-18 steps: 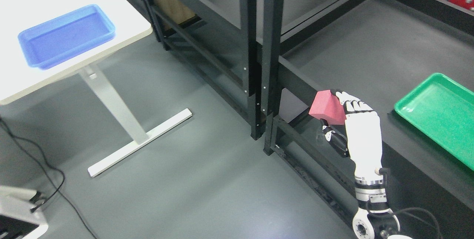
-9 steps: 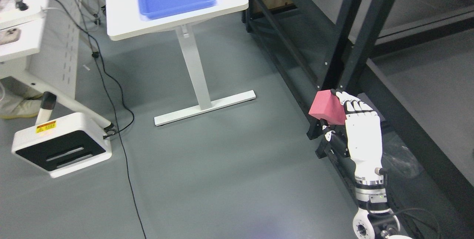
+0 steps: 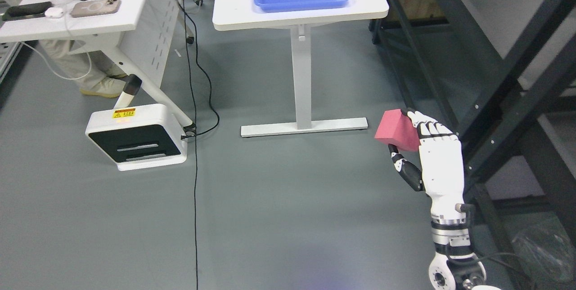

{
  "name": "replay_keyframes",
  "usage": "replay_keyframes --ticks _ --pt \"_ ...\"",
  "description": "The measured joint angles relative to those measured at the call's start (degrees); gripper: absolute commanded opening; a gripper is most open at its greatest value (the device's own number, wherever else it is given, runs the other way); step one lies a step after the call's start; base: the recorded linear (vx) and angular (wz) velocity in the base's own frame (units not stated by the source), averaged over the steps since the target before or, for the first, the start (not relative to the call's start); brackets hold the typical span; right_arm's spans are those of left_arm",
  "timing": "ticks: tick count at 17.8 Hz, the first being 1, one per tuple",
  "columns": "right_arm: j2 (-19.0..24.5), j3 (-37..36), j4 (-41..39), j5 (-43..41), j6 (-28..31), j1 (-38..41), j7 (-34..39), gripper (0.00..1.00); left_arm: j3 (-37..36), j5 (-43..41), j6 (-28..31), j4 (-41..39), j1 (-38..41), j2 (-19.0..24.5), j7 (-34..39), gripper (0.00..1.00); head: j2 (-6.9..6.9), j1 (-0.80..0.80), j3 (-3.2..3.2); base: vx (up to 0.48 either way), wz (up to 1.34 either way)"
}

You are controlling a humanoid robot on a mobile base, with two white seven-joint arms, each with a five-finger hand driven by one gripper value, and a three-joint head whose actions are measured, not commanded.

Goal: Pick pink block from left shelf to tray
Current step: 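Turn and carry the held block toward the blue tray on the table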

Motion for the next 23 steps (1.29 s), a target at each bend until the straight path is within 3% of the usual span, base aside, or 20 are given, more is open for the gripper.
replay_keyframes --ticks 23 --pt "0.0 0.0 0.0 0.0 -0.1 0.6 0.4 0.03 0.0 0.0 0.0 0.0 0.0 0.0 0.0 1.0 0.0 0.0 0.0 0.306 0.07"
